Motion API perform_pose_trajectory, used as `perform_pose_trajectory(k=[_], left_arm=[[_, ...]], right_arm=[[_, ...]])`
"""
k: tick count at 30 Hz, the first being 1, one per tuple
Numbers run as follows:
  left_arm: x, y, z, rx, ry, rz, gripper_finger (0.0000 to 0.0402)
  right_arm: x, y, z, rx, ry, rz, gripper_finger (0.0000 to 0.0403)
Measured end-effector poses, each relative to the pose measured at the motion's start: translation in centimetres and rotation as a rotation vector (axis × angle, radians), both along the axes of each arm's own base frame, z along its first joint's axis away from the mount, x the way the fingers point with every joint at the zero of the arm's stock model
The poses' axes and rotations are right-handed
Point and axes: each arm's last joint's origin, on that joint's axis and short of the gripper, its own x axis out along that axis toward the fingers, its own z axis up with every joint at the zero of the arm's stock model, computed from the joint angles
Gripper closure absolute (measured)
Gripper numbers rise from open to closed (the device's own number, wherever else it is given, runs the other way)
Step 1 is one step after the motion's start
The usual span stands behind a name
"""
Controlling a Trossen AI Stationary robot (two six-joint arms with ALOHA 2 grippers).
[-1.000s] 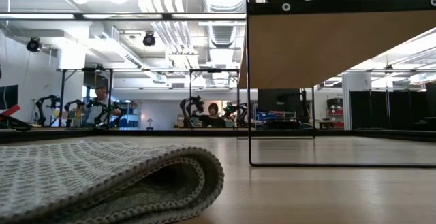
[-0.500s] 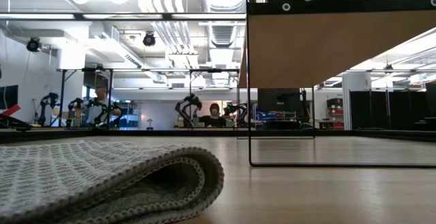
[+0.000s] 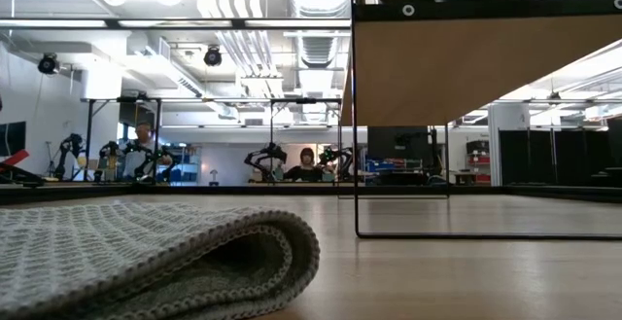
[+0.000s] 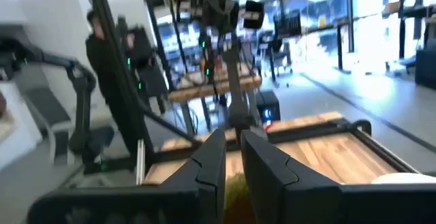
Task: Stack small to large cups/mugs on shelf
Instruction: Return to Home Position
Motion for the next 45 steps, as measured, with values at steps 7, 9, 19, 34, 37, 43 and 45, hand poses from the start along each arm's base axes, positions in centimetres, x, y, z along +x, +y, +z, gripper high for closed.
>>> perform_pose_trajectory(k=[7, 9, 19, 34, 37, 43, 45], left_arm=[[-3.6, 0.2, -2.9, -0.071, -0.094, 0.004, 0.0402], [-4.2, 0.3, -3.5, -0.08, -0.099, 0.008, 0.0402], [-8.2, 1.0, -7.7, -0.038, -0.103, 0.153, 0.0402], [-10.7, 0.7, -16.0, -0.093, -0.138, 0.016, 0.0402], [-10.8, 0.7, -17.0, -0.096, -0.177, -0.013, 0.0402], [-10.6, 0.6, -18.9, -0.096, -0.171, -0.042, 0.0402], [-10.5, 0.6, -19.0, -0.095, -0.169, -0.043, 0.0402]], right_arm=[[0.7, 0.0, -2.0, 0.04, -0.032, -0.001, 0.0359], [0.9, 0.0, -2.2, 0.05, -0.022, -0.001, 0.0359], [0.8, 0.0, -1.4, 0.01, -0.074, -0.005, 0.0359], [0.5, 0.0, -4.3, 0.003, 0.025, -0.008, 0.0359], [0.0, 0.0, -5.5, 0.005, 0.021, -0.007, 0.0359], [-1.1, 0.0, -7.9, 0.011, -0.086, -0.006, 0.0359], [-1.4, 0.0, -8.8, 0.013, -0.108, -0.006, 0.0359]])
